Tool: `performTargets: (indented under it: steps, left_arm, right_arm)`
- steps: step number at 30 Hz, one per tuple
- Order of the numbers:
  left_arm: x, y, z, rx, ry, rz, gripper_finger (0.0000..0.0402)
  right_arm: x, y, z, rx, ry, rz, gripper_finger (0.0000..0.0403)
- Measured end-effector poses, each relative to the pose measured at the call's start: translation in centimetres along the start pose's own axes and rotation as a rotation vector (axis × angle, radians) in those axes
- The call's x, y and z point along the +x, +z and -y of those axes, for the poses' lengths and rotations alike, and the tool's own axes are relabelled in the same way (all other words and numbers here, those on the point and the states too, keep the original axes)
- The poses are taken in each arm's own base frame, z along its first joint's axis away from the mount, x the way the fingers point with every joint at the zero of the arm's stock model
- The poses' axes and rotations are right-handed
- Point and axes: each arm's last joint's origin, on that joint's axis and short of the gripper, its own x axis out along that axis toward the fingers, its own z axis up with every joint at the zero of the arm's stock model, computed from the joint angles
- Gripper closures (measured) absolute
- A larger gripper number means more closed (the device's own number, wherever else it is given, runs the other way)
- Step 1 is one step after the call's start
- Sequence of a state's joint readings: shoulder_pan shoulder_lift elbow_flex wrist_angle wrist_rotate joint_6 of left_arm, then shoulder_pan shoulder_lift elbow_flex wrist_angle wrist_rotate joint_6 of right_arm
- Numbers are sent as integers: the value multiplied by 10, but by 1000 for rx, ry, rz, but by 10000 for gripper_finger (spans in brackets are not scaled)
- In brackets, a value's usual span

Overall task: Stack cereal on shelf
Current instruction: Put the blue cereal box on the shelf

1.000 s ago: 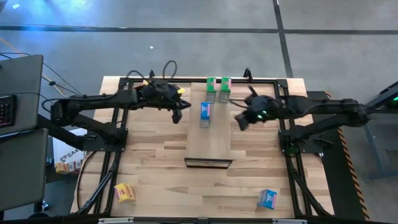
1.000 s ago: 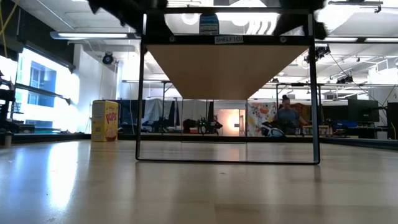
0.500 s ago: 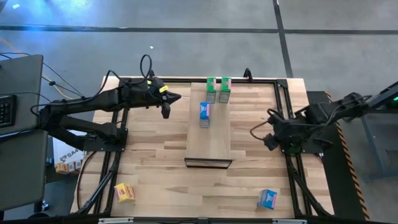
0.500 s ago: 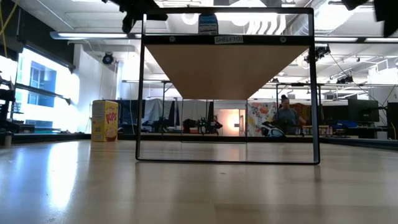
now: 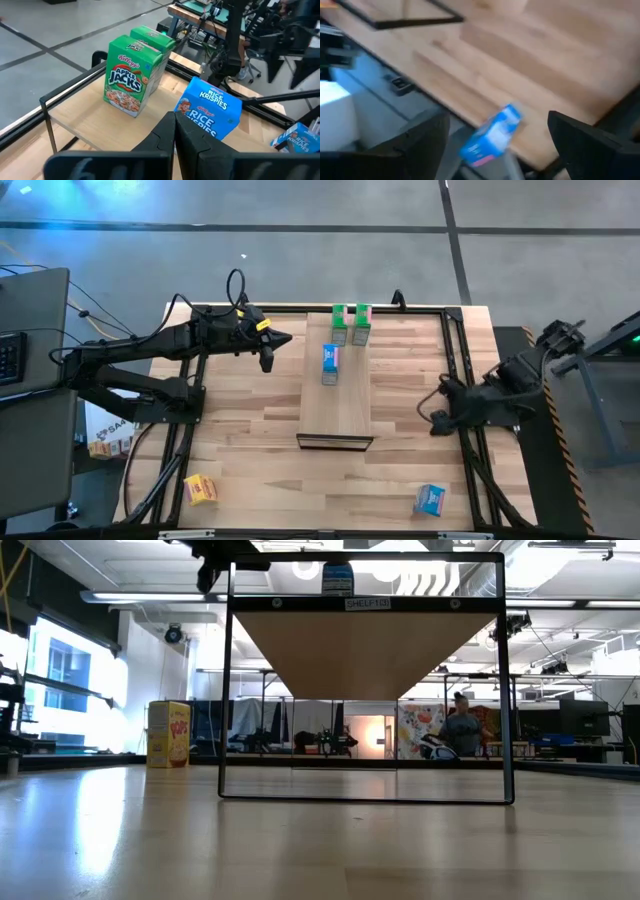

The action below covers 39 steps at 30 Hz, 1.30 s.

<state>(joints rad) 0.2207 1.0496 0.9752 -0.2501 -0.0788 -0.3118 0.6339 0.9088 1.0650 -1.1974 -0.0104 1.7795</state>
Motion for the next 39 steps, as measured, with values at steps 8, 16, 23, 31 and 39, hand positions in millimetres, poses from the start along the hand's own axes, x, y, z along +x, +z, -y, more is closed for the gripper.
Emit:
performTargets:
  steps: [8, 16, 23, 31, 39]
  left_arm:
    - [0, 0, 1, 44, -45, -14, 401]
    - [0, -1, 3, 61, -117, -34, 401]
    - [0, -1, 3, 79, -118, -32, 401]
    - [0, -1, 3, 80, -118, -32, 401]
    - [0, -1, 3, 80, -118, -32, 401]
  right_arm:
    - [51, -59, -18, 296, -145, -60, 70]
    - [111, -89, -48, 322, -130, -177, 70]
    - [112, -95, -51, 342, -320, -143, 70]
    - [120, -104, -65, 344, -363, -113, 70]
    - [148, -109, -64, 350, -424, -73, 70]
